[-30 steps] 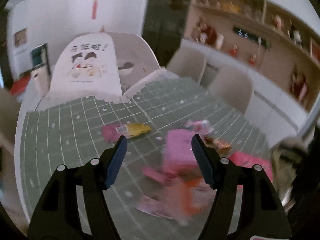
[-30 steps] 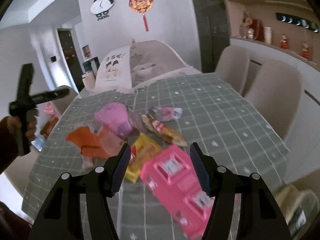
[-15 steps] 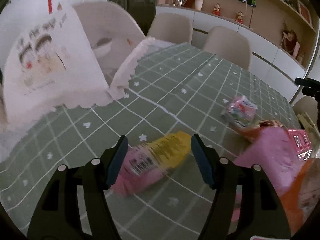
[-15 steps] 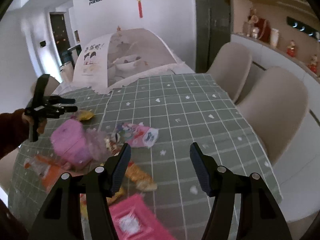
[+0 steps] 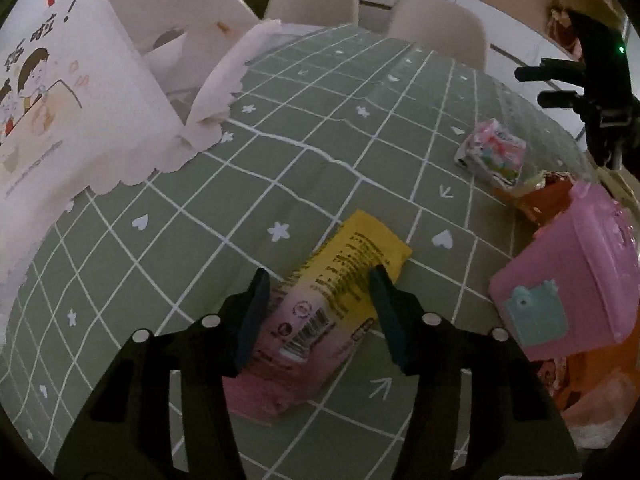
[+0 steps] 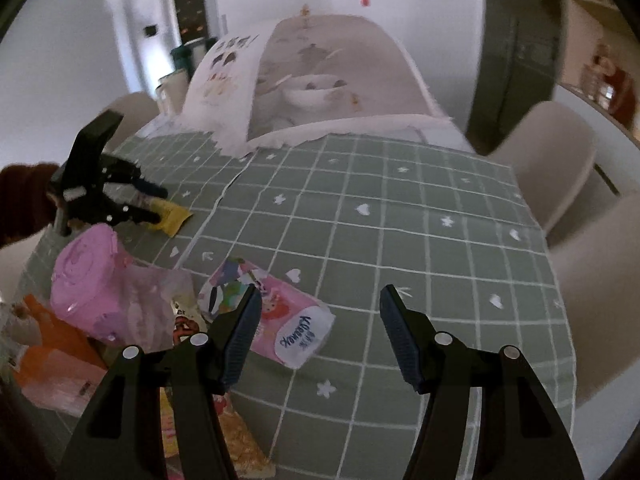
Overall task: Collect trash
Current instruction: 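Grasp the yellow-pink snack bar with the left tool while the right tool approaches the pink tissue packet, then grasp the pink tissue packet with the right tool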
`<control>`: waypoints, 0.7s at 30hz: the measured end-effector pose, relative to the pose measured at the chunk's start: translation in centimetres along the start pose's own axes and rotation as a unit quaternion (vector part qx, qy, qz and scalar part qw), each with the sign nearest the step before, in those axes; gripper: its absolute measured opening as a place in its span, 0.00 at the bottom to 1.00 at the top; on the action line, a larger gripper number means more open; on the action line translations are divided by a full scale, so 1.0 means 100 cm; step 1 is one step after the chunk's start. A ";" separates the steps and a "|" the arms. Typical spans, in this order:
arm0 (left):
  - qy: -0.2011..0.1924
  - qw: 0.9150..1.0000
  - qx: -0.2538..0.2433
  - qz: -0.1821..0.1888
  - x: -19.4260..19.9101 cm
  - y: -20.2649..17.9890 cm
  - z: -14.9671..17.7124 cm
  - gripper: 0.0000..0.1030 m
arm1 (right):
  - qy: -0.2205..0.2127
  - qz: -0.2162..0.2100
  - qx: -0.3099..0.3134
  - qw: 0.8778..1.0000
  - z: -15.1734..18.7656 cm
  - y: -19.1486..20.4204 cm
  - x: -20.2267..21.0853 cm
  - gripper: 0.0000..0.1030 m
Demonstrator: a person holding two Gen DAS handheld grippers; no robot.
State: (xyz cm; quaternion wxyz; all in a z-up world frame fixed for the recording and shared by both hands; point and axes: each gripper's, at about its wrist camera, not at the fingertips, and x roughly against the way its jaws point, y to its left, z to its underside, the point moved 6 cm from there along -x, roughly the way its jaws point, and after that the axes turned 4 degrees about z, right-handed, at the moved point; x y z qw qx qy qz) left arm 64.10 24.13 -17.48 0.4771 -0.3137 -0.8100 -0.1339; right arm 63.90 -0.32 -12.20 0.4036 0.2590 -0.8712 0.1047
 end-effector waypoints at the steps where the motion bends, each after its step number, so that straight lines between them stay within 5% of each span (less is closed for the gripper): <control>1: 0.008 1.000 0.009 0.001 -0.001 0.003 -0.001 0.56 | 0.003 -0.008 0.004 1.000 0.000 0.002 -0.005 0.56; 4: 0.024 0.998 0.059 0.013 -0.003 0.014 -0.004 0.51 | 0.012 -0.028 0.023 0.999 0.001 0.009 -0.016 0.56; 8: 0.008 0.995 0.102 0.000 0.008 0.011 -0.002 0.17 | 0.031 -0.049 0.072 0.996 0.007 0.024 -0.028 0.56; 14: -0.029 0.980 0.197 0.021 0.031 -0.007 0.001 0.13 | 0.039 -0.066 0.101 0.992 0.001 0.022 -0.041 0.56; 21: -0.071 0.969 0.233 -0.043 0.053 -0.031 -0.002 0.13 | 0.069 -0.125 0.081 0.986 -0.002 0.025 -0.077 0.56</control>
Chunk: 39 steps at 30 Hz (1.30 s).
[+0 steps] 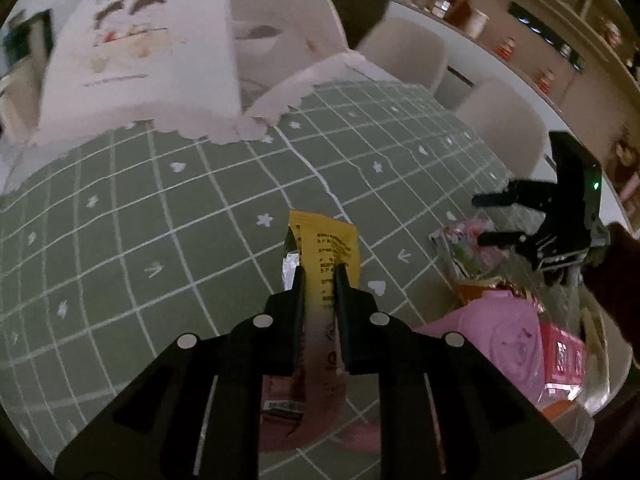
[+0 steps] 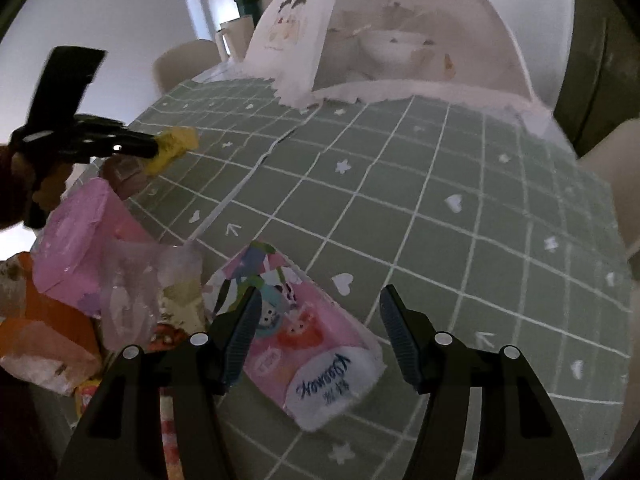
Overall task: Collect trash
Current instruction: 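Grasp the pink tissue packet with the right tool, then carry the snack bar and tissue packet to the bin with both tools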
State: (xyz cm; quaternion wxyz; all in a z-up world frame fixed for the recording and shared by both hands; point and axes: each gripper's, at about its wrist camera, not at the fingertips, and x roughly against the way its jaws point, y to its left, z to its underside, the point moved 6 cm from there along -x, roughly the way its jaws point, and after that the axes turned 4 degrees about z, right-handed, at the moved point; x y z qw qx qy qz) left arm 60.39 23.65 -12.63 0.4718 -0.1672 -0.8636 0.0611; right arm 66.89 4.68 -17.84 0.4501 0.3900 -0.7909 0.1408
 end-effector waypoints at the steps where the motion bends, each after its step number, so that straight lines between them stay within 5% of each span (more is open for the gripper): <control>1: -0.001 1.000 0.013 -0.003 0.001 0.000 0.002 0.13 | 0.003 -0.009 -0.003 1.000 0.001 0.001 -0.003 0.56; 6: -0.009 0.996 0.091 0.008 0.010 0.009 0.013 0.14 | 0.020 -0.047 0.028 0.998 0.014 0.024 -0.003 0.56; 16: -0.025 0.991 0.131 -0.009 0.035 0.015 0.025 0.14 | 0.040 0.008 0.100 0.994 0.023 0.047 -0.004 0.56; 19: -0.038 0.990 0.133 -0.009 0.050 0.010 0.027 0.14 | 0.037 0.025 0.081 0.996 0.023 0.049 -0.001 0.24; 22: -0.050 0.990 0.131 -0.007 0.064 0.000 0.029 0.14 | 0.027 0.049 0.057 0.997 0.024 0.048 0.010 0.08; 28: -0.080 0.991 0.111 0.007 0.100 -0.036 0.029 0.14 | -0.014 0.099 -0.023 0.995 0.035 0.044 0.067 0.07; 39: -0.092 0.993 0.043 0.065 0.134 -0.138 0.062 0.14 | -0.103 0.192 -0.122 0.968 0.079 0.089 0.201 0.07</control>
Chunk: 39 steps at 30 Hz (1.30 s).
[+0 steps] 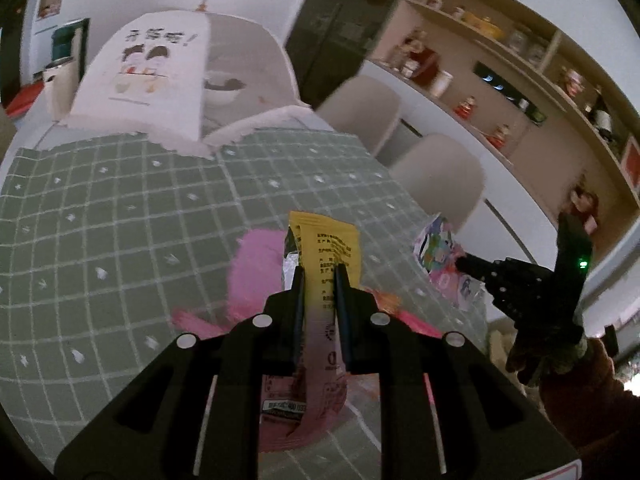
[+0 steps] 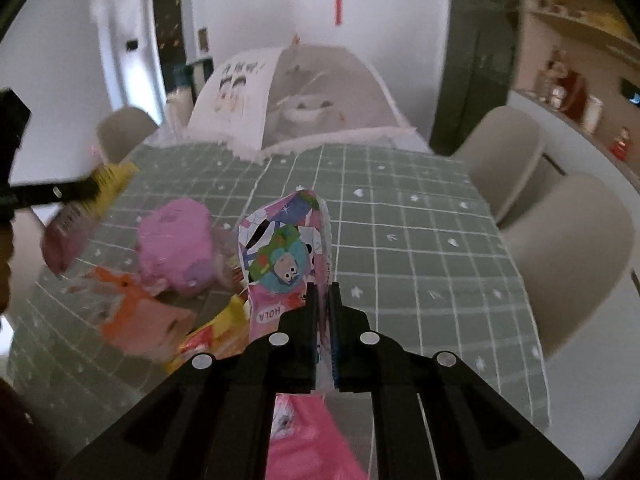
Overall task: Collect trash
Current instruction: 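Carry the snack bar and tissue packet to the bin with both tools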
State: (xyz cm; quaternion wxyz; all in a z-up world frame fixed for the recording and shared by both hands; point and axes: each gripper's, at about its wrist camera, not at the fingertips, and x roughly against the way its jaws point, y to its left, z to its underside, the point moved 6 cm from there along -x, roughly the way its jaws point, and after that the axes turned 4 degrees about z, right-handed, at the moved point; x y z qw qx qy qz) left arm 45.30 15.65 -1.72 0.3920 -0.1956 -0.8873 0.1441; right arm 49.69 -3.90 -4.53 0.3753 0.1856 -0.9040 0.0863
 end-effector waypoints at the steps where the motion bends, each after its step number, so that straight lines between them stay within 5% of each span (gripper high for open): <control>1: 0.002 1.000 -0.003 0.003 0.000 -0.005 0.003 0.14 | -0.007 0.008 -0.006 1.000 0.006 -0.001 0.014 0.07; 16: 0.067 0.990 -0.077 0.101 -0.027 -0.148 0.083 0.14 | -0.033 0.115 -0.093 0.988 0.109 -0.043 0.165 0.07; 25: 0.118 0.968 -0.122 0.185 -0.062 -0.259 0.133 0.14 | -0.025 0.212 -0.157 0.964 0.195 -0.112 0.249 0.07; 30: 0.165 0.946 -0.153 0.234 -0.093 -0.328 0.165 0.14 | -0.028 0.254 -0.188 0.948 0.235 -0.141 0.283 0.07; 39: 0.197 0.932 -0.186 0.238 -0.149 -0.400 0.198 0.14 | -0.034 0.284 -0.220 0.933 0.278 -0.177 0.312 0.07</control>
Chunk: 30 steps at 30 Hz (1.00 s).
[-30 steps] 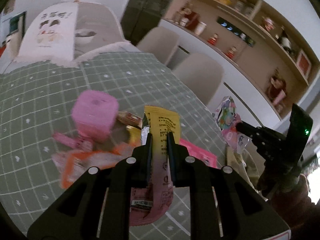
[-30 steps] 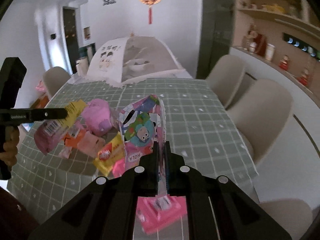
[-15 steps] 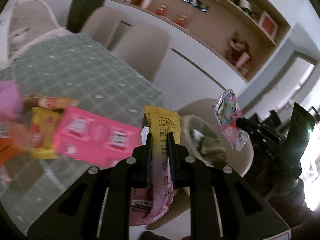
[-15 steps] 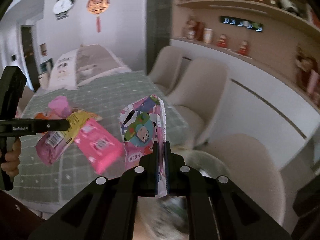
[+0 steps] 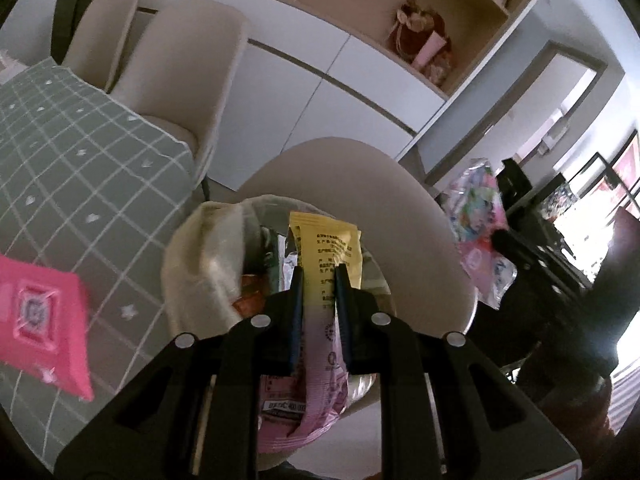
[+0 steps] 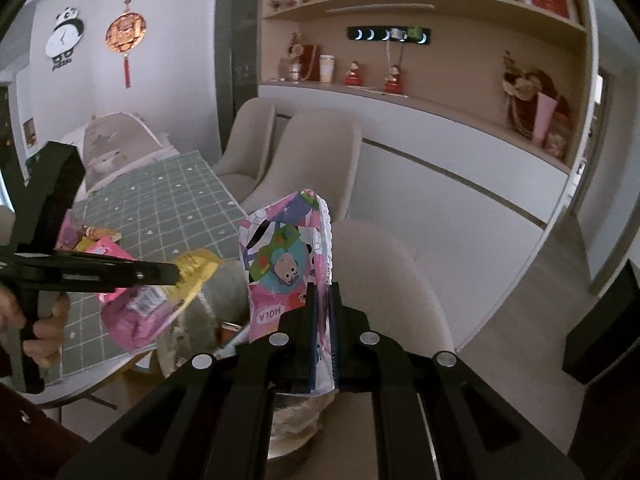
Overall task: Collect trash
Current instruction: 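Carry the snack bar and tissue packet to the bin with both tools, then open both tools to drop the snack bar and tissue packet into the bin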
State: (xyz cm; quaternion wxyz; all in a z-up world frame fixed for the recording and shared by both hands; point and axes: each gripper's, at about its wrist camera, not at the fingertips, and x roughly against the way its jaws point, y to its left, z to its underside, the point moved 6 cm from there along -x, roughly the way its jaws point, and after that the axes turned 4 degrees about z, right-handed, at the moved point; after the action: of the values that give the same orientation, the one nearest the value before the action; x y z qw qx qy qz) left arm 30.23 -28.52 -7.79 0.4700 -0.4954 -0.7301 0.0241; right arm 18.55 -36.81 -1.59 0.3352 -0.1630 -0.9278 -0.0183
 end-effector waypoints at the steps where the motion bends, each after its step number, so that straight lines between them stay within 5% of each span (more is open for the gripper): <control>1: 0.003 1.000 -0.003 -0.003 -0.007 -0.001 0.000 0.14 | 0.000 -0.001 -0.003 1.000 0.002 -0.004 -0.001 0.07; 6: 0.014 1.000 0.010 -0.007 -0.033 0.002 -0.002 0.18 | 0.008 -0.012 -0.004 1.000 0.012 -0.012 -0.007 0.07; 8: 0.015 1.000 0.019 -0.007 -0.037 0.005 -0.001 0.32 | 0.015 -0.017 -0.004 1.000 0.016 -0.012 -0.012 0.07; 12: -0.004 0.999 0.037 -0.020 -0.029 0.012 0.000 0.36 | 0.028 -0.032 -0.006 0.999 0.021 -0.009 -0.027 0.07; 23: -0.087 0.986 0.091 -0.106 0.074 0.055 0.022 0.37 | 0.093 -0.095 0.015 0.991 0.043 0.044 -0.095 0.07; 30: -0.104 0.973 0.149 -0.142 0.122 0.087 0.059 0.37 | 0.151 -0.116 0.060 0.980 0.069 0.081 -0.136 0.07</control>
State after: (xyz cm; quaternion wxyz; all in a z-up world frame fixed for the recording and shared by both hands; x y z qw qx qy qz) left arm 31.35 -12.46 -7.33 0.4586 -0.3062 -0.8260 0.1166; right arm 26.62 -32.09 -16.09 0.4762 -0.0295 -0.8785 -0.0255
